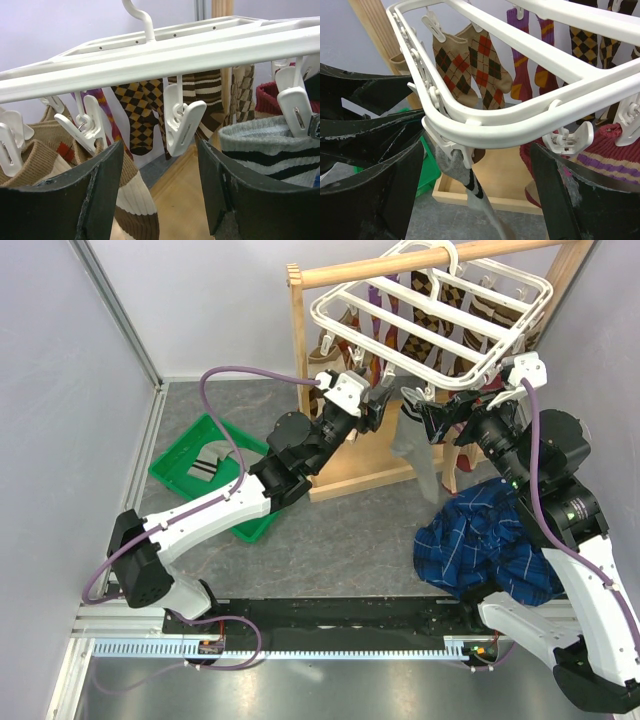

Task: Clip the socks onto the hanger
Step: Open the clamp at the hanger.

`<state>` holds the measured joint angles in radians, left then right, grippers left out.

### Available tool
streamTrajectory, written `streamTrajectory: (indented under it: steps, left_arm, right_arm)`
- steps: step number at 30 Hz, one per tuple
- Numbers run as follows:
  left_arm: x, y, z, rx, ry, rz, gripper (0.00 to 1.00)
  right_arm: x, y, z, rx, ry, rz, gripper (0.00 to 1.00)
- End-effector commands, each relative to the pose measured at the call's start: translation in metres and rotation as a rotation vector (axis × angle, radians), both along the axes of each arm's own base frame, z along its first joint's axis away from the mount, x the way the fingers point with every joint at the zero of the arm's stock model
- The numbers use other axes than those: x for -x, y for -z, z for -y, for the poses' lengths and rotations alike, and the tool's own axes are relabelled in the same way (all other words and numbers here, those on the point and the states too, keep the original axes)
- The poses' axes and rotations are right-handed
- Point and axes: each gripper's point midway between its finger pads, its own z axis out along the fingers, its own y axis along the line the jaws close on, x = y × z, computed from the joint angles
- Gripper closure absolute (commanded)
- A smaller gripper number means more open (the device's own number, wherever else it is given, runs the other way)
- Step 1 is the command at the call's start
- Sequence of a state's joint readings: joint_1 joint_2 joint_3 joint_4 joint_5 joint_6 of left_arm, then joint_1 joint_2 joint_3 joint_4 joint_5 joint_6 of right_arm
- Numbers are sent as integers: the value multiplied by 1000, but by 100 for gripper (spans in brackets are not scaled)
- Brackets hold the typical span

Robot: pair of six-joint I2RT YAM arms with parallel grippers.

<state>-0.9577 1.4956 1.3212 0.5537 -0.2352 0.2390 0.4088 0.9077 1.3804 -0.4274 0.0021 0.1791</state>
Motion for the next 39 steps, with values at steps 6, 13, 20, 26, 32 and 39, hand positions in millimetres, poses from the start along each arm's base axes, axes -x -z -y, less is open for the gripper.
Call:
streamTrajectory:
  steps: [6, 13, 20, 26, 32, 39]
  left_arm:
    - [9, -34, 4, 63, 47, 80, 34]
    - [-3, -32, 8, 69, -1, 87, 35]
    - [-10, -29, 9, 57, -29, 93, 44]
    - [-7, -28, 10, 56, -13, 95, 70]
    - [-2, -21, 11, 42, 6, 85, 89]
    - [14, -7, 18, -18, 92, 64, 95]
  right_arm:
    - [3, -6, 5, 0, 18, 27, 6]
    - [3, -7, 5, -1, 16, 29, 6]
    - [6, -8, 6, -2, 18, 35, 6]
    - [9, -12, 4, -7, 1, 45, 6]
    - [17, -23, -2, -20, -50, 66, 7]
    - [32, -41, -19, -46, -170, 75, 8]
